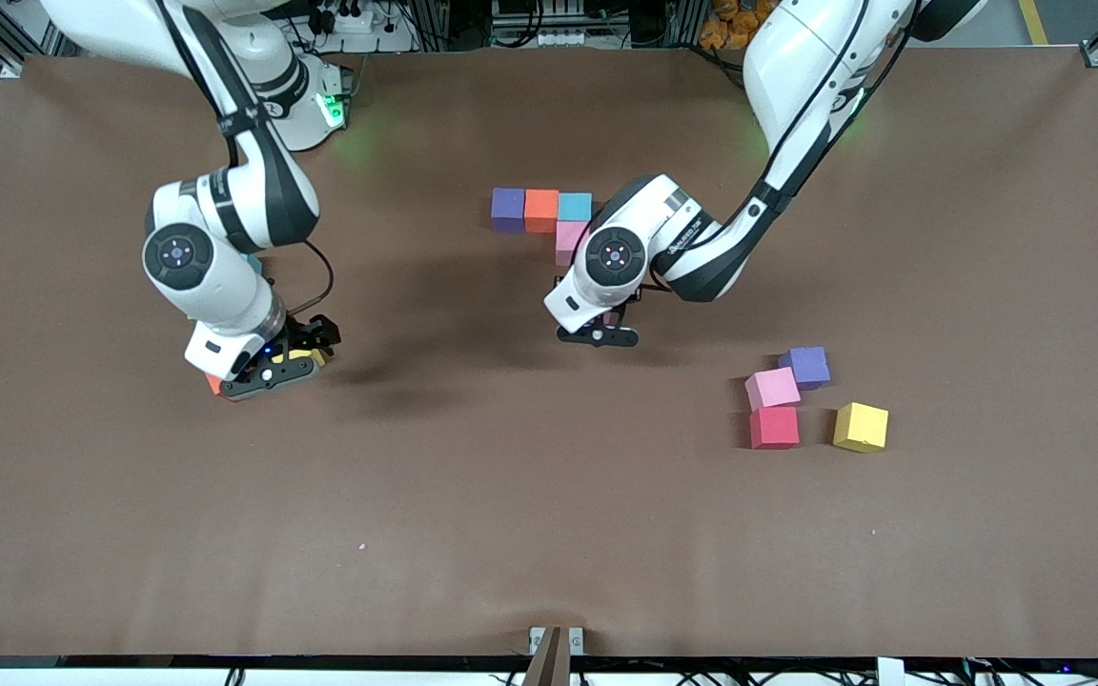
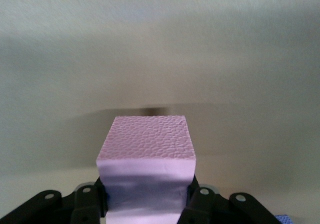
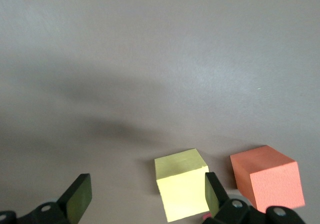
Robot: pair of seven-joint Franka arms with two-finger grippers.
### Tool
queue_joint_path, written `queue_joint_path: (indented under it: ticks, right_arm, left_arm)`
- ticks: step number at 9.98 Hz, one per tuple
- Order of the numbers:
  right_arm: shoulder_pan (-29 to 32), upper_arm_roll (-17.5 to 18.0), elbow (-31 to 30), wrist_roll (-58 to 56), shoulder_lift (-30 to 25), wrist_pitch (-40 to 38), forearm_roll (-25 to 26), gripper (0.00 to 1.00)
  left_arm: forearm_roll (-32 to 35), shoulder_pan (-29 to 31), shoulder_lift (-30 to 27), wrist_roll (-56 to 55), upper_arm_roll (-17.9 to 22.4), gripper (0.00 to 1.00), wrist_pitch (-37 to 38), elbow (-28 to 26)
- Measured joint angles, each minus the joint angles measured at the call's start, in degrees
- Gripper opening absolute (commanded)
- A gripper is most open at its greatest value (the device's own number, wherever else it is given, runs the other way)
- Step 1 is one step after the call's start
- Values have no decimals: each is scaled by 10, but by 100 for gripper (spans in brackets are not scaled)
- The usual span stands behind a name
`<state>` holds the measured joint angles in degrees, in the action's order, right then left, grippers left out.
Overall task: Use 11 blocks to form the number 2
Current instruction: 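Place the light pink cube beside the pink cube while the right gripper grasps yellow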
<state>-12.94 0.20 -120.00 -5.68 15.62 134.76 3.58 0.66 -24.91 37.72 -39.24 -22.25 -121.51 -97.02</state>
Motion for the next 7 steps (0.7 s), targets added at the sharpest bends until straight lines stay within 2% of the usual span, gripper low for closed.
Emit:
queue_joint_path:
  ticks: [3,7]
  right_arm:
    - [16,0,-66,-71,25,107,0,100]
    - [57,1,-82,-124,28,115,0,100]
  left_arm:
    - [-7,-16,8,0,0,54,-3,-1]
    - [-34,-28,16,0,0,54,-5,-3]
